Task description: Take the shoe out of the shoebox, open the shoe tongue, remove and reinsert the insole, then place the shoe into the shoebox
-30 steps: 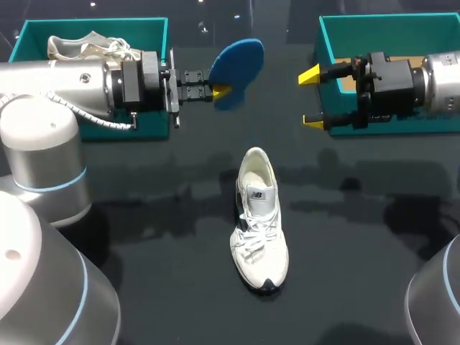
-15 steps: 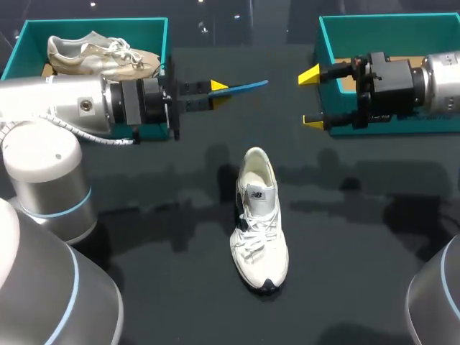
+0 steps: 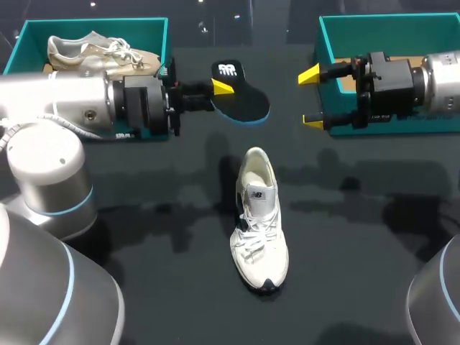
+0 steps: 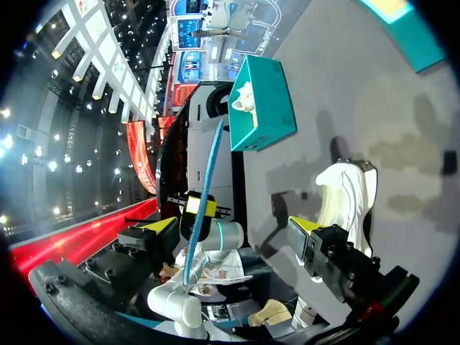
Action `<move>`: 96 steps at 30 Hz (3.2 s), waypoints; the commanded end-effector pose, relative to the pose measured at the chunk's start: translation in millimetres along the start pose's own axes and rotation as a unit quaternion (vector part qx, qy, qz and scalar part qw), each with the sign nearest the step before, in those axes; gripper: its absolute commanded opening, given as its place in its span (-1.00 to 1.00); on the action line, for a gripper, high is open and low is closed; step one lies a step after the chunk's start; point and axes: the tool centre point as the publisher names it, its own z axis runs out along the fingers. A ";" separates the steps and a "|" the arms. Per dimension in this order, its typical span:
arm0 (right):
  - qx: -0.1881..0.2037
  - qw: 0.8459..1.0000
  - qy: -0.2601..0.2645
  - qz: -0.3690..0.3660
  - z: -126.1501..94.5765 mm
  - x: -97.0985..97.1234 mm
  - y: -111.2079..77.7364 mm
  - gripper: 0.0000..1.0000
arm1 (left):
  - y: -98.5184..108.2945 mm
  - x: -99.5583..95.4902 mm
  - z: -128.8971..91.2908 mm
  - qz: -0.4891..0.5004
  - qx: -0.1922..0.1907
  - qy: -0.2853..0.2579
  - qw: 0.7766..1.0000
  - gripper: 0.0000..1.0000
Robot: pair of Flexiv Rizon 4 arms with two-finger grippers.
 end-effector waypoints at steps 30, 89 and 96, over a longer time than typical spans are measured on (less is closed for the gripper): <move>0.037 0.998 0.014 -0.042 41.7 1.9 -8.6 0.55 | 23.5 3.2 47.1 0.146 0.037 0.021 0.988 -1.00; 0.064 0.995 0.047 -0.066 50.0 -2.2 8.5 -1.00 | 21.9 20.8 -9.7 -0.005 -0.066 0.104 0.992 1.00; 0.048 0.997 0.047 -0.037 49.1 -9.4 16.4 -1.00 | 22.5 27.9 -26.2 -0.033 -0.077 0.141 0.986 1.00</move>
